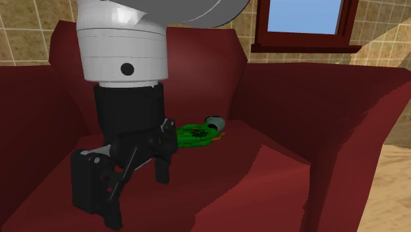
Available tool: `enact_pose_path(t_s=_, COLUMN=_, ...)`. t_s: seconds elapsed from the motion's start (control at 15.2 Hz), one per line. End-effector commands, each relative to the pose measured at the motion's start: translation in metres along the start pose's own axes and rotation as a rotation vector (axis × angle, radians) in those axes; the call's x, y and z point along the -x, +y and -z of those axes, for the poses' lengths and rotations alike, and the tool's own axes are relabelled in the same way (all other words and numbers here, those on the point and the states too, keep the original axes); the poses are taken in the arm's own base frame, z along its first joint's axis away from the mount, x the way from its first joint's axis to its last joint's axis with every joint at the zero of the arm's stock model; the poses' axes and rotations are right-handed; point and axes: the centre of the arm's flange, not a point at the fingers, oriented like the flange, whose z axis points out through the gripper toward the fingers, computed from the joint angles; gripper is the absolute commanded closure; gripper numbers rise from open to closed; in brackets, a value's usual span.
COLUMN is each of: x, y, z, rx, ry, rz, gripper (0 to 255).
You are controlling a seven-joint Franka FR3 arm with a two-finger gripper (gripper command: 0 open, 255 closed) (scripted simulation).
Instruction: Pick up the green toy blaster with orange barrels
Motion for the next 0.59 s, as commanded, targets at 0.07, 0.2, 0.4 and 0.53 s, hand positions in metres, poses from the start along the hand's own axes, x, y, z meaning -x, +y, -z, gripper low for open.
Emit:
enact_pose_path(t_s=0.07, x=-0.006, y=0.012, z=0.001, rx=0.002, ry=-0.001, rz=0.029, gripper=0)
enact_pose_path(t_s=0.2, x=-0.018, y=0.035, z=0.003, rx=0.006, ry=-0.004, rz=0.086, gripper=0)
enact_pose_path(t_s=0.4, x=-0.038, y=0.067, z=0.006, rx=0.012, ry=-0.008, rz=0.173, gripper=0)
enact_pose_path(t_s=0.53, x=-0.054, y=0.088, z=0.008, rx=0.016, ry=-0.011, rz=0.231, gripper=0)
